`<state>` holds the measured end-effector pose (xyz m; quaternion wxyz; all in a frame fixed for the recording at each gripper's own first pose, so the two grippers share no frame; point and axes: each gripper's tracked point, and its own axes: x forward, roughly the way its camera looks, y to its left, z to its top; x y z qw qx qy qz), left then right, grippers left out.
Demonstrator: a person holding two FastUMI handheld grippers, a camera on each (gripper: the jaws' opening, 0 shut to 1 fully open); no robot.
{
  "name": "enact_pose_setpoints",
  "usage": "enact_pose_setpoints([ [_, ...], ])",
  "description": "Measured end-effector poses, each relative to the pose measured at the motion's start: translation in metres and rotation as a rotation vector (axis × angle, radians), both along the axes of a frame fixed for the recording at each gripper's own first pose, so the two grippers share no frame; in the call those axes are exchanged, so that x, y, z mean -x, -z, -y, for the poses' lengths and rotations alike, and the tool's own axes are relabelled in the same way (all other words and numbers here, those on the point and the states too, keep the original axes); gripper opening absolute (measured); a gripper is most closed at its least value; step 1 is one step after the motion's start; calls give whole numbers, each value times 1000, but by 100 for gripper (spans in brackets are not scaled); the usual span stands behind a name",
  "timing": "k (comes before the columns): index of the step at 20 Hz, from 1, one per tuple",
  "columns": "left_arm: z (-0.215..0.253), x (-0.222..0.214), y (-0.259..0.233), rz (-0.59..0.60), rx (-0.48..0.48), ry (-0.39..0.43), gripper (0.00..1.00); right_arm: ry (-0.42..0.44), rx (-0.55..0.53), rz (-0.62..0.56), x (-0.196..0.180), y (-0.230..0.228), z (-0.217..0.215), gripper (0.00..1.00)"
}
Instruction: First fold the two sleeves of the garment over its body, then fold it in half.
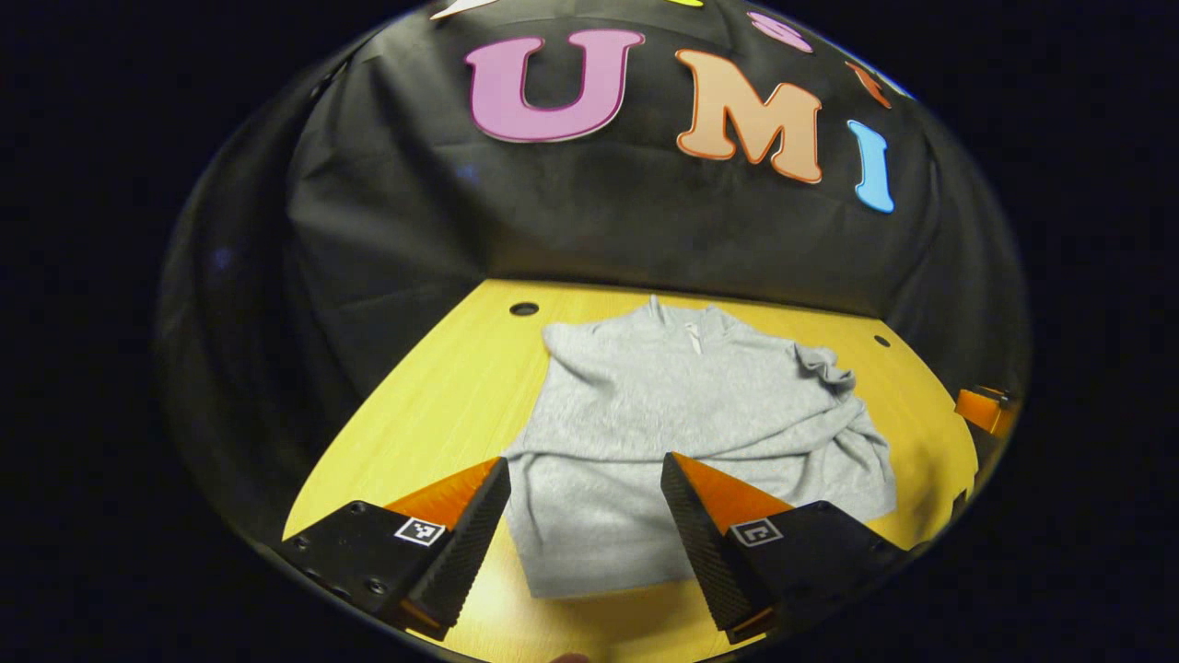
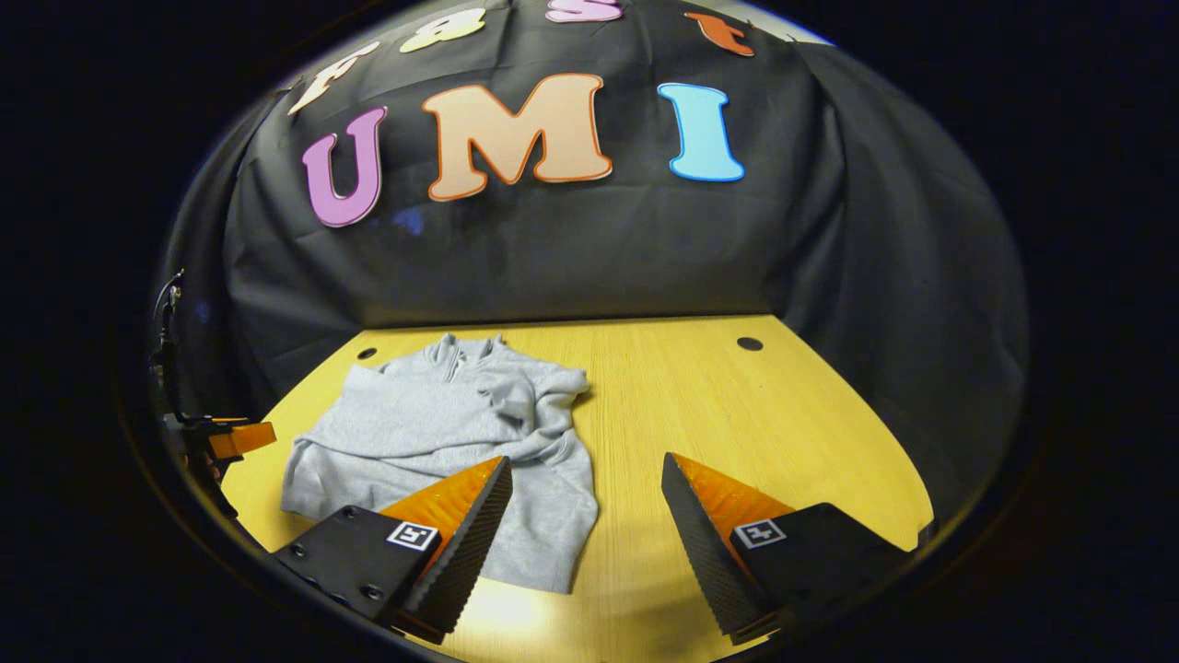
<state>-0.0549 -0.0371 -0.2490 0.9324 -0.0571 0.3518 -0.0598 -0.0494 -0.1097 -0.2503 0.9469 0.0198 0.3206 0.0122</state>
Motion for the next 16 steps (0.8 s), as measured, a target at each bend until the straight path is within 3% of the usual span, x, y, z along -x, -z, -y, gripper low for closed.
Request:
enact_pose_setpoints([
  [9,-8,44,74,-175,0,39,96,-47,22,-166,36,70,-29,100],
  [16,-9,48,94,-203,-13,39,95,-91,40,-277,55,109,-44,100],
])
